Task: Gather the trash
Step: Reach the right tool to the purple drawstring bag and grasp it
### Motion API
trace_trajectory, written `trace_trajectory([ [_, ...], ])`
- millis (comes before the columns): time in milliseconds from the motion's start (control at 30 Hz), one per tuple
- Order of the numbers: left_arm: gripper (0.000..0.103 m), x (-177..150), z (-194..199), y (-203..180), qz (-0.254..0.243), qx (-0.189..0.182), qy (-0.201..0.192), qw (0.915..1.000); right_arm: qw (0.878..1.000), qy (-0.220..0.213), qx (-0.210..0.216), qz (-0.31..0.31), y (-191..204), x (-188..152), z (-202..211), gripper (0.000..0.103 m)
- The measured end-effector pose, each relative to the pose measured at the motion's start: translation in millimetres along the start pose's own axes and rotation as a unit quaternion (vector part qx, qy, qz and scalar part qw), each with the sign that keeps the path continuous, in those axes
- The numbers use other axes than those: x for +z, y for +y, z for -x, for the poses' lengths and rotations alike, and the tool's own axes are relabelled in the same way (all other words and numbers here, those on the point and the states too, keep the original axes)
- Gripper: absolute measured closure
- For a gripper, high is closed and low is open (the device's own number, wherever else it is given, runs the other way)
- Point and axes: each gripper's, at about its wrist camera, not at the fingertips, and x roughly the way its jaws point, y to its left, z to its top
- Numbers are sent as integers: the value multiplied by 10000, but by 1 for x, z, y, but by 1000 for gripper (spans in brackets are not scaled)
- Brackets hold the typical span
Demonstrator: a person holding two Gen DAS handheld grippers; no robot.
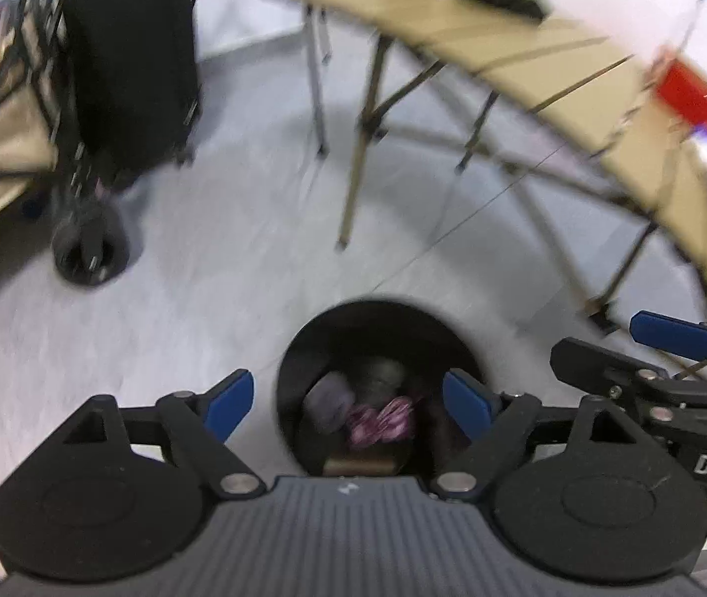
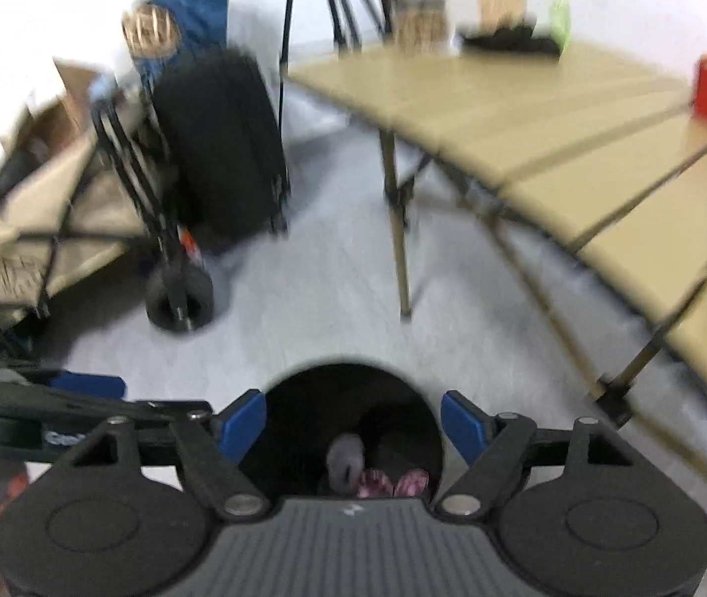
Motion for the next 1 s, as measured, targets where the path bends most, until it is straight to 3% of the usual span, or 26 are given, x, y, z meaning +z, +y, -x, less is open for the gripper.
trace_trajectory([
  [167,8,6,50,-60,-554,-415,-905,9935,9922,-1154,-451,-114,-31,-1,99,20],
  [333,7,9,65,-124,-858,-1060,-1469,9797,9657,-2148,-1276,-706,-97,-16,177,20],
  [467,7,22,61,-165,-935,-1432,-1568,9727,9524,-2326,-1619,-1119,-145,-29,205,20],
  [667,8,41,31,-222,-826,-1922,-1271,9696,9419,-2436,-1717,-1549,-192,-47,208,21],
  [767,28,47,13,-248,-827,-2186,-1113,9659,9415,-2396,-1710,-1642,-204,-45,196,27],
  [833,69,53,0,-257,-769,-2271,-921,9664,9426,-2320,-1723,-1670,-211,-43,184,28],
  [900,91,61,-16,-257,-534,-2380,-692,9673,9438,-2264,-1724,-1681,-217,-40,175,29],
  [1000,96,77,-25,-244,-374,-2574,-715,9629,9471,-2181,-1704,-1622,-221,-32,162,30],
])
